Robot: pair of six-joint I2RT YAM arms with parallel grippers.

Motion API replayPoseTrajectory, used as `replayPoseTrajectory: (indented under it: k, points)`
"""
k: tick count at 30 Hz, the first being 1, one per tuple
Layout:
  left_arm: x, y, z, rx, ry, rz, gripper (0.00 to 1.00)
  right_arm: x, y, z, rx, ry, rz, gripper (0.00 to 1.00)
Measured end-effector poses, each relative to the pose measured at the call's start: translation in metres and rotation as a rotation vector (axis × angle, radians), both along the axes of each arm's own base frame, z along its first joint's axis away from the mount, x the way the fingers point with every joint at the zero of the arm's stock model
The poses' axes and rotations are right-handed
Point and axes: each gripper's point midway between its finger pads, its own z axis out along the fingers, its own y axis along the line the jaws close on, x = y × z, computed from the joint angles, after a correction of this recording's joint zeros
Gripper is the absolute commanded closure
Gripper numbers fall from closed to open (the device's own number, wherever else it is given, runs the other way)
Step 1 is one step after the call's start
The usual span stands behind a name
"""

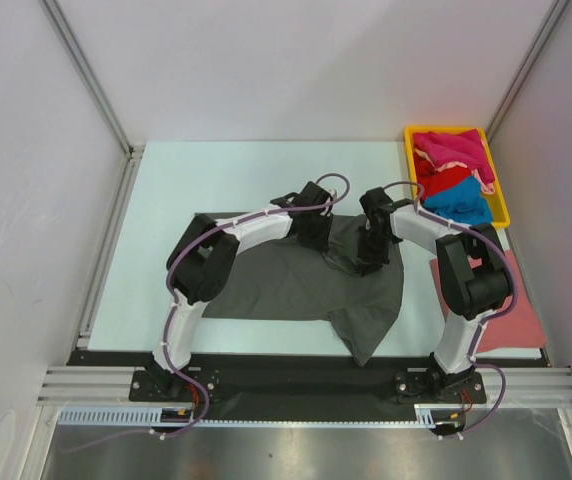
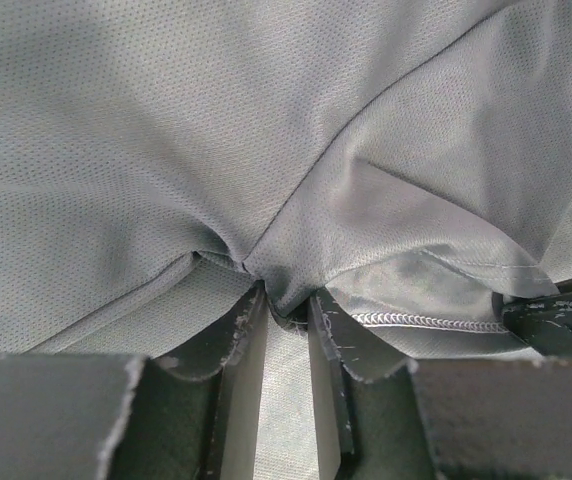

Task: Fold and stack the t-shirts
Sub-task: Fold the tshirt

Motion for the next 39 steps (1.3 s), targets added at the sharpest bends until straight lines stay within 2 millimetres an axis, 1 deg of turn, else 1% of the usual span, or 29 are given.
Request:
replayPoseTrajectory:
  k: [5,7,10,14,17,21,22,23,26,28,31,32,34,35,37,39]
  points:
    - [-0.002,0.005,0.000,-0.002,-0.013,0.007,0.72,-0.007,-0.006,-0.004,-0.030,0.012,-0.003,0.76]
    - [-0.008,0.014,0.000,0.007,-0.011,0.012,0.71,-0.013,-0.010,-0.007,-0.042,0.023,-0.005,0.75]
    - [-0.019,0.027,0.001,0.009,-0.007,0.018,0.69,-0.017,-0.013,-0.006,-0.045,0.018,-0.006,0.73]
    - [-0.037,0.044,0.004,0.003,0.007,0.018,0.59,-0.017,-0.011,-0.006,-0.037,0.014,-0.003,0.72]
    - [-0.037,0.039,0.012,-0.047,-0.001,0.003,0.51,-0.016,-0.010,-0.006,-0.033,0.009,0.000,0.71]
    - [-0.036,0.026,0.022,-0.130,-0.007,-0.032,0.51,-0.018,-0.009,-0.005,-0.023,0.006,0.009,0.70]
    - [-0.035,0.024,0.024,-0.145,-0.007,-0.039,0.53,-0.020,-0.009,-0.003,-0.019,0.003,0.013,0.70]
    - [-0.035,0.023,0.025,-0.154,-0.007,-0.044,0.59,-0.022,-0.010,-0.001,-0.012,-0.001,0.018,0.69]
    - [-0.036,0.021,0.026,-0.164,-0.004,-0.050,0.68,-0.031,-0.010,0.010,0.016,-0.028,0.030,0.69]
    - [-0.036,0.022,0.026,-0.161,-0.003,-0.050,0.70,-0.034,-0.009,0.018,0.036,-0.049,0.034,0.68]
    - [-0.037,0.021,0.026,-0.152,-0.010,-0.061,0.53,-0.032,-0.005,0.024,0.059,-0.068,0.038,0.68]
    - [-0.038,0.022,0.025,-0.143,-0.014,-0.064,0.49,-0.032,-0.004,0.024,0.065,-0.068,0.039,0.68]
    - [-0.039,0.024,0.025,-0.110,-0.015,-0.072,0.49,-0.033,-0.003,0.023,0.073,-0.060,0.041,0.68]
    - [-0.039,0.022,0.028,-0.098,-0.023,-0.077,0.51,-0.033,-0.002,0.023,0.075,-0.059,0.042,0.68]
    - [-0.040,0.017,0.034,-0.085,-0.042,-0.093,0.52,-0.034,-0.001,0.022,0.081,-0.054,0.044,0.67]
    - [-0.041,0.011,0.037,-0.075,-0.062,-0.107,0.50,-0.035,0.001,0.023,0.095,-0.049,0.048,0.67]
